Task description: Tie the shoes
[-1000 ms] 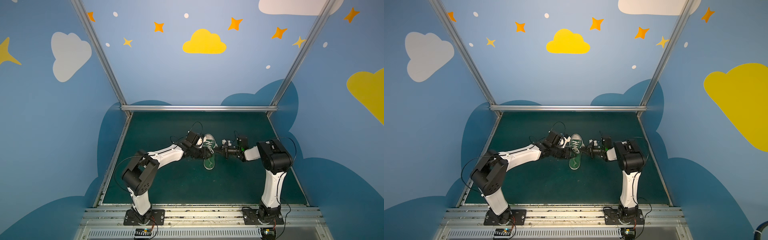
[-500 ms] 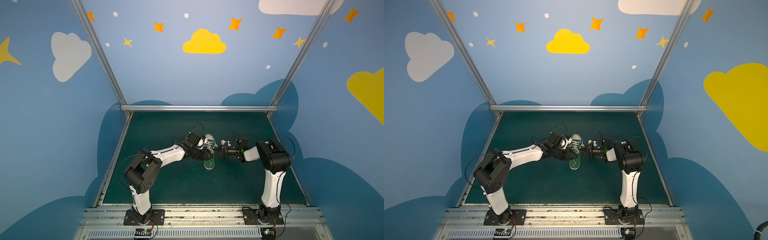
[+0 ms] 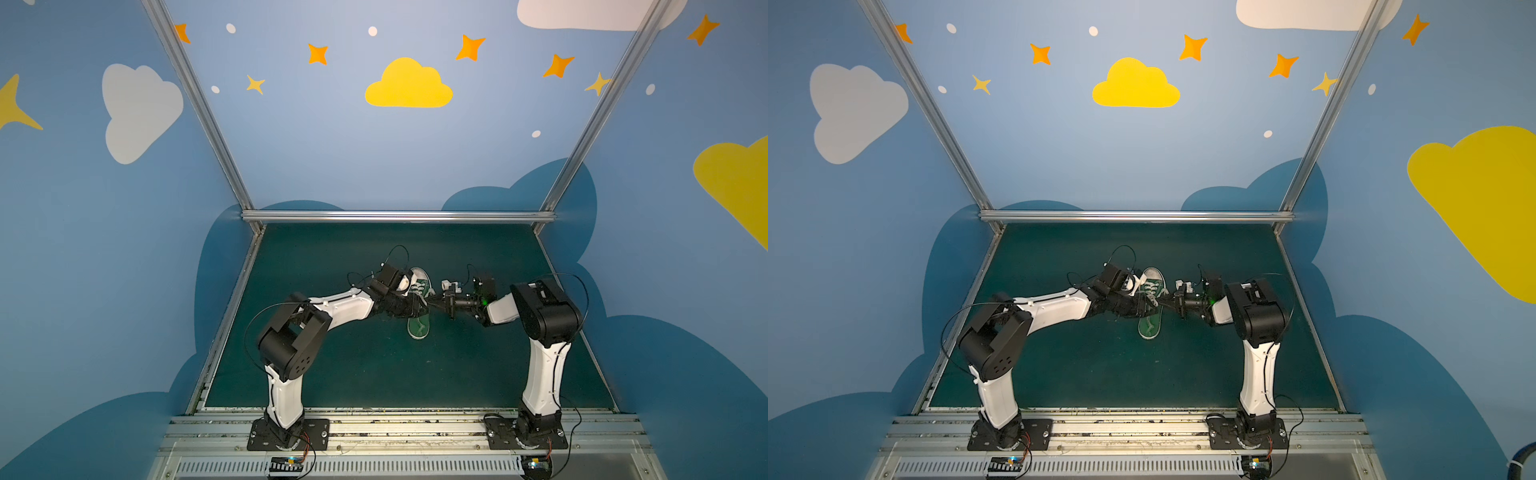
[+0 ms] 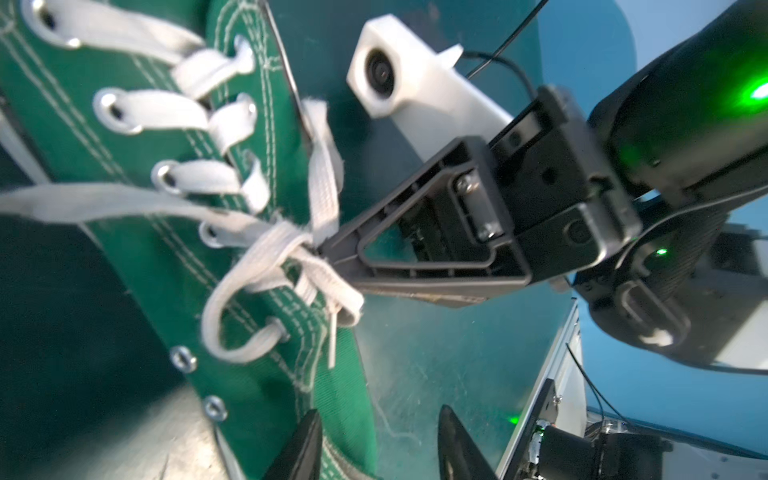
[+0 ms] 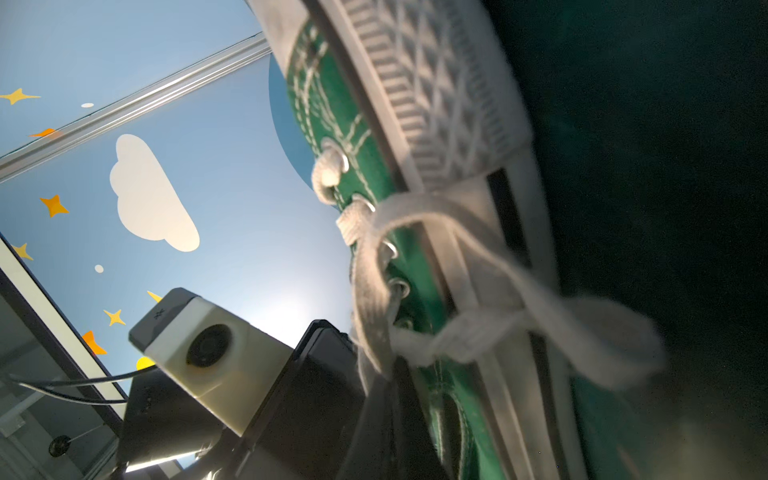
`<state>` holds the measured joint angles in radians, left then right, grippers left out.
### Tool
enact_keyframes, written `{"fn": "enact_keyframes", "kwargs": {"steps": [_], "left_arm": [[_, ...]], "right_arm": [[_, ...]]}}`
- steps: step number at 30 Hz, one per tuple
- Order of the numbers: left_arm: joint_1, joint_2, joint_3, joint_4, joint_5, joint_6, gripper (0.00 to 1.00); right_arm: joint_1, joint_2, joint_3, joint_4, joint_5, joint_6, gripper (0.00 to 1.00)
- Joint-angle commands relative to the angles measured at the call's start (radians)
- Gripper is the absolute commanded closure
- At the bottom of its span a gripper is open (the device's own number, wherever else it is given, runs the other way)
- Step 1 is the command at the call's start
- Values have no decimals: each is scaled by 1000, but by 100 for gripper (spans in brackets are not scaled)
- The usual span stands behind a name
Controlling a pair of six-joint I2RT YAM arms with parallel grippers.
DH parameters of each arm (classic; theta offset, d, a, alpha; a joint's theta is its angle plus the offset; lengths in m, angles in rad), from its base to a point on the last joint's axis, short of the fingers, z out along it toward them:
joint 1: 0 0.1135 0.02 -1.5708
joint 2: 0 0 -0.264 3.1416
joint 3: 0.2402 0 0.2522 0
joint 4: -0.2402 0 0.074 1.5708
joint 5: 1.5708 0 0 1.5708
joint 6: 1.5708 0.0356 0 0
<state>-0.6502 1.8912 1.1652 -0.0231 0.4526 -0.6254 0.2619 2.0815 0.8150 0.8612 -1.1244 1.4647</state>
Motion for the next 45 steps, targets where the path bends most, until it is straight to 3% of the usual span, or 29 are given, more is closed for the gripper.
{"fn": "enact_keyframes", "kwargs": {"steps": [1, 34, 39, 45], "left_arm": [[5, 39, 21, 48, 29, -29, 55], [41, 111, 25, 163, 76, -104, 67], [42, 118, 27, 170, 78, -110, 74], [47, 112, 19, 170, 74, -111, 91]], "right_arm": [[5, 17, -14, 44, -16, 15, 100], [6, 30, -25, 99, -31, 45, 100], [6, 31, -28, 102, -29, 45, 100], [5, 31, -28, 105, -28, 47, 100]]}}
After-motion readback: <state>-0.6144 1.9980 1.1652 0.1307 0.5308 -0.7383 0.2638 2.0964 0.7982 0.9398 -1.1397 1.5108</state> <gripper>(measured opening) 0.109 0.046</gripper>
